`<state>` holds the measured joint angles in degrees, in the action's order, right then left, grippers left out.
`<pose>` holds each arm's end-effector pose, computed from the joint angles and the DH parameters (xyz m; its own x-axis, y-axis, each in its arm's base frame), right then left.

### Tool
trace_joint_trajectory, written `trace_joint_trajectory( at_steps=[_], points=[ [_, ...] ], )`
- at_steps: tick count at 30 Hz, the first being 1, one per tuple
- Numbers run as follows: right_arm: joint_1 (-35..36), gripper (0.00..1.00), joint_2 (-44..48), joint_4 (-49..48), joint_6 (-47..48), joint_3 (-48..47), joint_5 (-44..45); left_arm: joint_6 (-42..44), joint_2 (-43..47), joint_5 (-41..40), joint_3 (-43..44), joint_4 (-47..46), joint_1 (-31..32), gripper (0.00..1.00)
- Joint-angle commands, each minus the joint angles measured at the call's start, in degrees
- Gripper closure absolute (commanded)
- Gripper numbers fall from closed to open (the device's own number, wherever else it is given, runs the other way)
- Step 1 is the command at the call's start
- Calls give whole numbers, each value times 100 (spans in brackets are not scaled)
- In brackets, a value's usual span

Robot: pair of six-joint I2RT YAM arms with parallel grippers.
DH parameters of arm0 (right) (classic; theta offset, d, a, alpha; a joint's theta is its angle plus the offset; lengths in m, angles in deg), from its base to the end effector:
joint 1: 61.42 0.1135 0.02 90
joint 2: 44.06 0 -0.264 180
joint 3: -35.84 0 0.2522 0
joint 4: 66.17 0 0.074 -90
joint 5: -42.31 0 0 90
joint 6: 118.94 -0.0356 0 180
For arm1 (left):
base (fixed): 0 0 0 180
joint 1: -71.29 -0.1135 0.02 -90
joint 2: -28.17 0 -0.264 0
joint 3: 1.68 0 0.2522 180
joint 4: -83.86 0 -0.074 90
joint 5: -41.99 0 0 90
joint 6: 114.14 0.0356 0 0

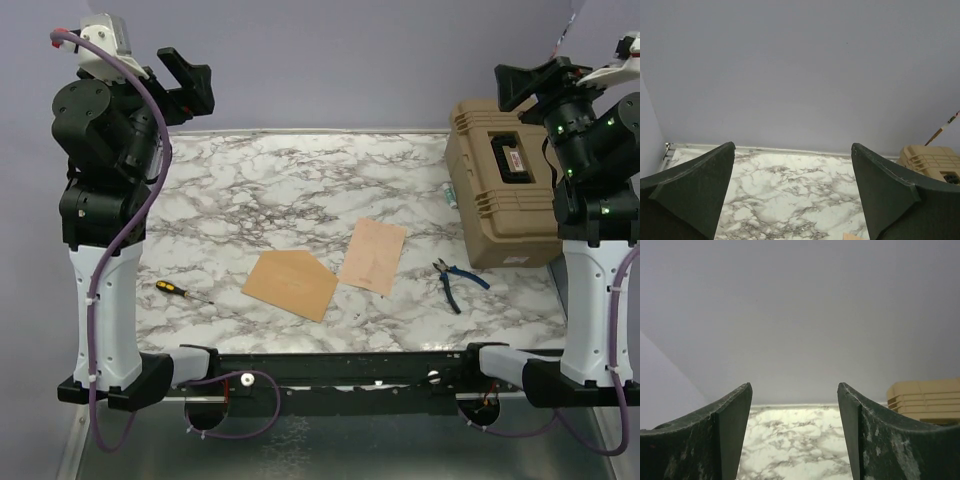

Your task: Place the letter into the envelope and seal it

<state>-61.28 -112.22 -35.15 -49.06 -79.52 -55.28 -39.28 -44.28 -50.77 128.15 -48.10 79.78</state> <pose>0.1981 0.0052 0.5741 0.2172 0.3415 -0.9144 -0.2172 0.9302 0.2958 0.1827 -0.0255 0.5954 0.1287 -0.2830 -0.9505 0.1389 0.9541 -0.2653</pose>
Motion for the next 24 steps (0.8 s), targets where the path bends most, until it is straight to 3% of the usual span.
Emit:
trace_joint_trajectory(
  at_steps=[1,6,10,16,20,24],
  points=[
    [-23,26,-206,426,-3,86,-1288,-47,44,273,-240,-159,55,1],
    [-23,26,-528,448,-342,470,-2835,-262,25,576,-927,-343,69,1],
    [-14,26,-637,242,-823,1185,-3261,-651,-109,1377,-1624,-726,68,1],
    [608,26,-840,593,-944,1865,-2527,-1790,-618,2896,-2997,-1715,166,1],
    [1231,30,-1044,768,-904,2251,-1404,-2458,-833,2809,-4034,-2535,697,1],
    [1807,32,-1349,893,-1095,2599,-306,-2430,-1335,2512,-4556,-2856,1434,1]
  ],
)
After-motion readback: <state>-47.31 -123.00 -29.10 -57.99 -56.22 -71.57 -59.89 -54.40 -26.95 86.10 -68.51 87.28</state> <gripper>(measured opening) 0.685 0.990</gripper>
